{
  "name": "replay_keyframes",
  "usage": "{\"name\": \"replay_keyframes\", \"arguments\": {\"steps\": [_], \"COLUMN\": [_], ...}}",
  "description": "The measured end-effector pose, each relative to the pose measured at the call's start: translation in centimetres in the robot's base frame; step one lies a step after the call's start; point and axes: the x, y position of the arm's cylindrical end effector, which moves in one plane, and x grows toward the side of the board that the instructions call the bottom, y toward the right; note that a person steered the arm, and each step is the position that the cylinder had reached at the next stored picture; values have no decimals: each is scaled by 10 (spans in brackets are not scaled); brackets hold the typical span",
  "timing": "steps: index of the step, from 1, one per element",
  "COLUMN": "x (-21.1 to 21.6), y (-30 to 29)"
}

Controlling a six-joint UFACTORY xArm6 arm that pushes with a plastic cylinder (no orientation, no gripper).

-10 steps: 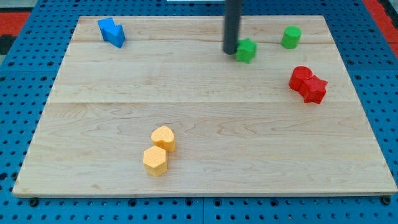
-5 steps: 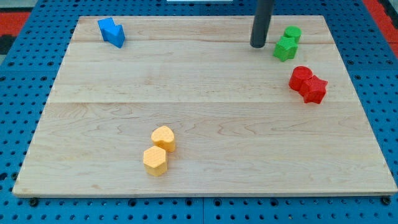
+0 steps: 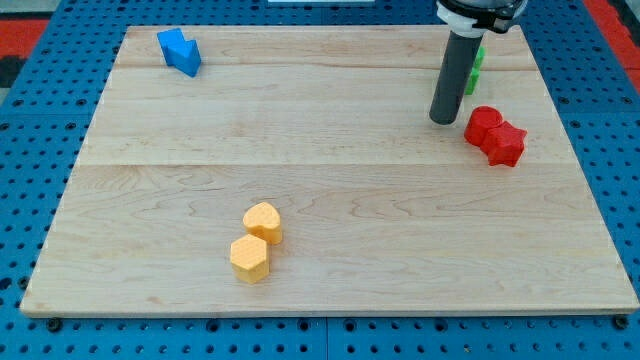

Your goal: Slightly move the green blocks upwards

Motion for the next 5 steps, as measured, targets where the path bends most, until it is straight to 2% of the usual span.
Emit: {"name": "replay_keyframes", "arguments": {"steps": [3, 5], "x": [-42, -55], "y": [22, 25]}}
